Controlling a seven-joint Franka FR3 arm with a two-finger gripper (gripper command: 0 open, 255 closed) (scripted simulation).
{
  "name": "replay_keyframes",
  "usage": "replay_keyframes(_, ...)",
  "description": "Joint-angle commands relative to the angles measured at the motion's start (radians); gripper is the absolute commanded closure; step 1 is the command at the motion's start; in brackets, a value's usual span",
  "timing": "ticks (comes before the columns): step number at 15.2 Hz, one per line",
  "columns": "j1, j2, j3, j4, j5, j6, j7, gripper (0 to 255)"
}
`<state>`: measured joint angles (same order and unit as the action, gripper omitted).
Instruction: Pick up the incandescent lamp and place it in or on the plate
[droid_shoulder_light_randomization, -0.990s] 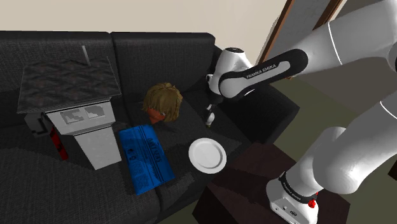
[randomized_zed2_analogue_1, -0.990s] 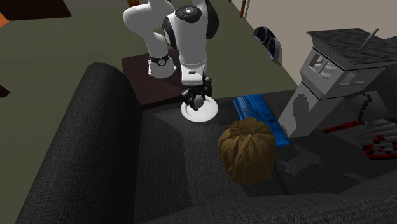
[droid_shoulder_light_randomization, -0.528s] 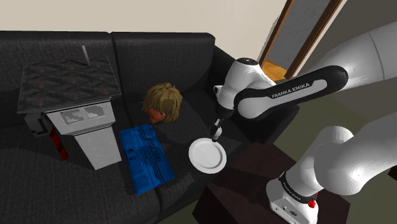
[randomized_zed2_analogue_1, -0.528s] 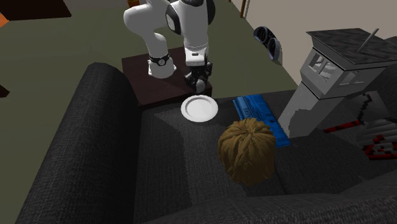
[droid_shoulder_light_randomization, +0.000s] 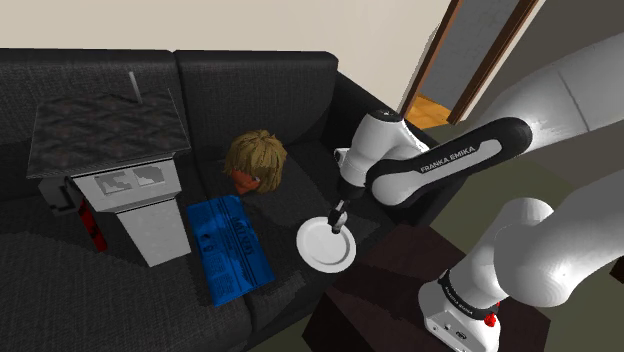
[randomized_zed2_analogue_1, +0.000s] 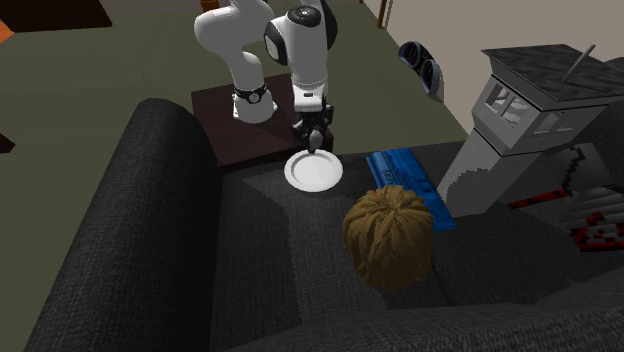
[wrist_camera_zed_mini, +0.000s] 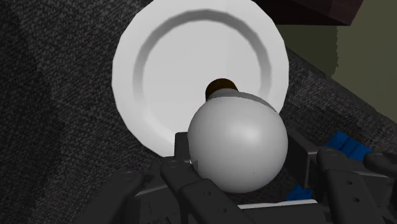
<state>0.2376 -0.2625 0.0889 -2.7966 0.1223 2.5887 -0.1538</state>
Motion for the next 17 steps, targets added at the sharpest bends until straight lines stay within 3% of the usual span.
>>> replay_keyframes(1, 0.001, 0.03, 0.0, -0.005, 0.002, 0.037, -0.003, 255)
replay_keyframes(9, 0.005, 0.168, 0.001, -0.017, 0.015, 0.186, -0.015, 255)
replay_keyframes(17, 0.005, 0.177, 0.001, -0.017, 0.016, 0.195, -0.016, 255)
